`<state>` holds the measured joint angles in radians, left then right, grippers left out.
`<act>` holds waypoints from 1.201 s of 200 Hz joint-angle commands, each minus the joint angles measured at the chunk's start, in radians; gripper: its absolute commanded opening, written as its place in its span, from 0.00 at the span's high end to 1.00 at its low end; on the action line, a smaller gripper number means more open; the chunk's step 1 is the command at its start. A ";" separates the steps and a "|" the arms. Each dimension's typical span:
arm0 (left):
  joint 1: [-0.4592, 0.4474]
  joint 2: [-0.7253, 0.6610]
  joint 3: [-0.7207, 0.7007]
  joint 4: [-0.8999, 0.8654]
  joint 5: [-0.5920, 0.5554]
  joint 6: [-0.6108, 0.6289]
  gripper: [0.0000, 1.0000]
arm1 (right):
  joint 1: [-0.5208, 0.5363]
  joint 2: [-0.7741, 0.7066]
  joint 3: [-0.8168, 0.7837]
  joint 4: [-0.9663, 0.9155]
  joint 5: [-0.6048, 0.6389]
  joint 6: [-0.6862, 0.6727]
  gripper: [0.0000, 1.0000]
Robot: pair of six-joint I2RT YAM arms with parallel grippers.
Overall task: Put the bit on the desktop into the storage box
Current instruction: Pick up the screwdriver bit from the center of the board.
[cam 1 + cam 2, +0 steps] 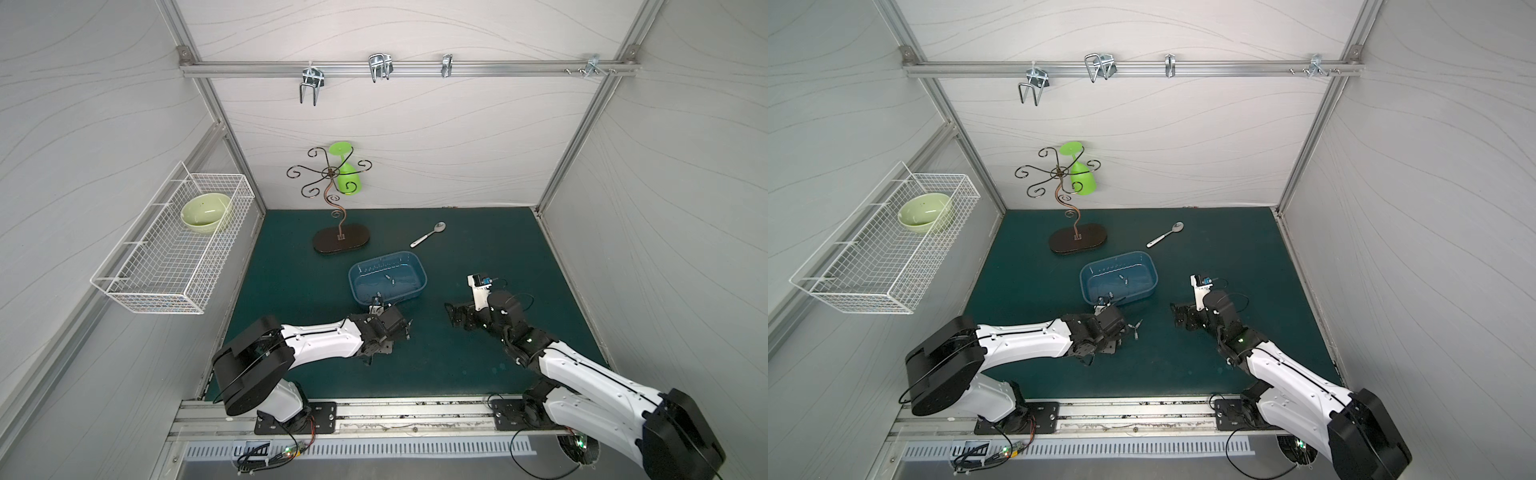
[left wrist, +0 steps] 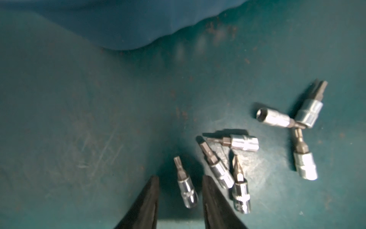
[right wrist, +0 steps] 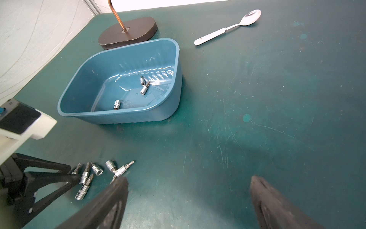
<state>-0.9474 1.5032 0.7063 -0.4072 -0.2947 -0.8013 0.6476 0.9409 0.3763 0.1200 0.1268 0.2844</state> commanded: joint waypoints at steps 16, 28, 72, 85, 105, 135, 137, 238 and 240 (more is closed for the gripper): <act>-0.004 0.018 0.015 0.023 0.006 -0.013 0.72 | -0.004 -0.008 0.007 0.013 0.019 0.001 0.01; -0.004 0.021 0.012 0.022 0.008 -0.016 0.73 | -0.005 -0.011 0.007 0.012 0.020 0.001 0.01; -0.004 0.031 0.010 0.015 0.019 -0.023 0.81 | -0.004 -0.007 0.009 0.012 0.018 0.000 0.01; -0.004 0.027 0.009 0.012 0.017 -0.025 0.84 | -0.004 -0.002 0.007 0.019 0.015 0.000 0.01; -0.004 0.004 0.000 0.002 0.007 -0.035 0.89 | -0.004 0.017 0.011 0.032 0.010 -0.002 0.01; -0.004 -0.042 -0.015 -0.005 0.001 -0.055 0.95 | -0.002 0.029 0.029 0.024 0.014 -0.013 0.01; -0.004 -0.045 -0.015 -0.007 -0.001 -0.057 0.95 | -0.002 0.029 0.029 0.024 0.014 -0.014 0.01; -0.004 -0.173 0.149 -0.181 -0.064 0.026 1.00 | -0.002 -0.091 -0.018 0.030 0.035 -0.046 0.01; -0.003 -0.176 0.153 -0.185 -0.064 0.033 1.00 | -0.003 -0.100 -0.023 0.029 0.032 -0.049 0.01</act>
<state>-0.9478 1.3708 0.7856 -0.5411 -0.3195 -0.8360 0.6476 0.9150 0.3874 0.1276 0.1535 0.2535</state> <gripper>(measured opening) 0.116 0.989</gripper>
